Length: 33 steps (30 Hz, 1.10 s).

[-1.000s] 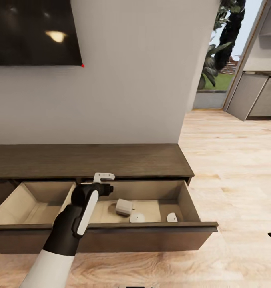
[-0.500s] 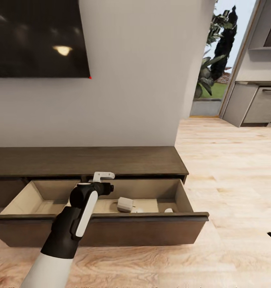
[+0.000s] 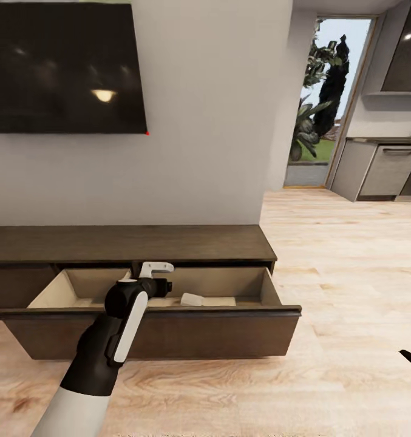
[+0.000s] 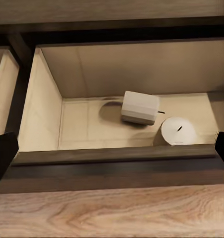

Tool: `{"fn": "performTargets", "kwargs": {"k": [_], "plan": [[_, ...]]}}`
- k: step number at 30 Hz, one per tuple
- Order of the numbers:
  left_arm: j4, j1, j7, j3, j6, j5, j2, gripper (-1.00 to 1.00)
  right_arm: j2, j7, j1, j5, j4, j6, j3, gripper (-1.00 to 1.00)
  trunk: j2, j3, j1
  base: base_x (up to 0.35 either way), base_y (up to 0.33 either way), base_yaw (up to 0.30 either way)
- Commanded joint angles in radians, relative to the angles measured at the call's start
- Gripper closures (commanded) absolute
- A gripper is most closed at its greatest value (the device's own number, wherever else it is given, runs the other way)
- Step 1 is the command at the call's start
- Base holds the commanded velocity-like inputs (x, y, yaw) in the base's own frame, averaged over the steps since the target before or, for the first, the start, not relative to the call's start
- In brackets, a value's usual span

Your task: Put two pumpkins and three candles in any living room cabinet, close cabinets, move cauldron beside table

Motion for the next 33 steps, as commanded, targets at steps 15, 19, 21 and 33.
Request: {"fn": "performTargets", "kwargs": {"k": [15,19,21,33], "plan": [[0.018,0.008,0.015,-0.002,0.003,0.008,0.0,-1.0,0.001,-0.003,-0.001,0.014,0.0,0.001,0.169,-1.0,0.003,0.057,-0.007,-0.263,0.0,0.0],[0.048,0.038,0.015,-0.001,-0.009,0.007,0.0,-1.0,0.004,-0.011,-0.001,0.053,-0.001,-0.04,0.267,-1.0,0.004,0.073,-0.009,-0.073,0.0,0.0],[0.065,0.054,0.016,0.0,-0.047,0.007,0.0,-1.0,0.009,-0.021,-0.001,0.092,0.0,-0.068,0.348,-1.0,0.005,0.08,-0.01,-0.022,0.0,0.0],[0.349,0.088,0.022,-0.001,-0.371,0.004,0.001,-1.0,0.086,-0.616,-0.007,0.153,0.167,-0.447,1.089,-1.0,0.007,0.127,-0.016,-0.004,0.0,0.0]]}}
